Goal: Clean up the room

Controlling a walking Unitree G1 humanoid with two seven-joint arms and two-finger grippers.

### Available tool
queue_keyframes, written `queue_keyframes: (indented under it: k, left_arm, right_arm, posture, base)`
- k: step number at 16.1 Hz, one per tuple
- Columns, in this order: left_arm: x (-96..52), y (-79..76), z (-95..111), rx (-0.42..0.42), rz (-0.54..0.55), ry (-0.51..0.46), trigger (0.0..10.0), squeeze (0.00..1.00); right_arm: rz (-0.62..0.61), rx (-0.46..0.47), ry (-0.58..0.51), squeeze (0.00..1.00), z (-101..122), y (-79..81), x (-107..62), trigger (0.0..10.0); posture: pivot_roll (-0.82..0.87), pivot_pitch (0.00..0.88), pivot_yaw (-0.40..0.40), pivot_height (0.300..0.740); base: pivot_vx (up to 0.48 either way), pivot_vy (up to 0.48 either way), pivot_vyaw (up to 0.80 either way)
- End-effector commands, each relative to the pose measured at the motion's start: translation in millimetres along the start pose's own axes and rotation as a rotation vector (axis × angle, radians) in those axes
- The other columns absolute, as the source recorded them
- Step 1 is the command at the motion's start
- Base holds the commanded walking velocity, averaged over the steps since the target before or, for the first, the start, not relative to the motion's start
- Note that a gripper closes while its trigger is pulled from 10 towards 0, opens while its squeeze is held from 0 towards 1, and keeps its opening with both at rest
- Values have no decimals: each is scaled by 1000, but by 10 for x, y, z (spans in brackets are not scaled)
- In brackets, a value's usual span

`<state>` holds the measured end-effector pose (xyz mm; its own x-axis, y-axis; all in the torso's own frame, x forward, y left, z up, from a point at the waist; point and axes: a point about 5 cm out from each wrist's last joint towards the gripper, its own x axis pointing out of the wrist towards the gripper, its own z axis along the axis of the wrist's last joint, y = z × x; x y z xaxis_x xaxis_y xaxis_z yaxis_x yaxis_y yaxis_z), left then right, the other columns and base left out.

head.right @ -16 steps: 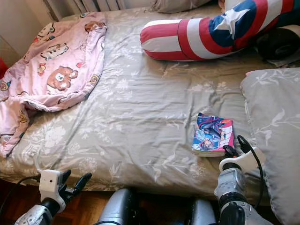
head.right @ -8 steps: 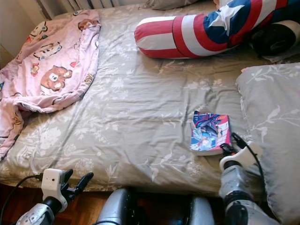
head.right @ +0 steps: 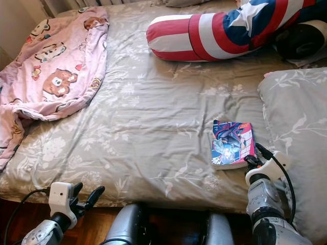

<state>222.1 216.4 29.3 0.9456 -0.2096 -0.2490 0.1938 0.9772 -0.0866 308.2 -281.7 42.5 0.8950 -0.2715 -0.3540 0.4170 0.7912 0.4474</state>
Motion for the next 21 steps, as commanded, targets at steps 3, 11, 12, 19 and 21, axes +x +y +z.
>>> queue_keyframes:
  k: [3, 11, 12, 19, 21]
  left_arm:
    - [-53, 60, -70, -2, 30, 35, 10000, 0]
    - [-25, 55, -97, -5, 28, 40, 10000, 0]
    - [14, 44, -108, -8, 30, 41, 10000, 0]
    - [375, -112, -133, -62, 29, 33, 10000, 0]
    - [447, -148, -209, -78, 33, 62, 10000, 0]
  right_arm:
    - [-37, -24, 8, 1000, -23, -61, -17, 10000]
    - [-168, -68, -110, 0, 162, -155, -23, 10000]
    - [-115, -126, -75, 0, 4, -73, -36, 10000]
    - [83, -393, -76, 0, -468, 43, -241, 10000]
    - [80, -430, -9, 0, -646, -48, -325, 10000]
  posture:
    - [182, 227, 144, 632]
    - [168, 204, 135, 632]
    - [165, 188, 127, 632]
    - [64, 56, 68, 656]
    - [47, 10, 48, 676]
  base:
    - [0, 0, 0]
    - [0, 0, 0]
    - [0, 0, 0]
    - [0, 0, 0]
    - [0, 0, 0]
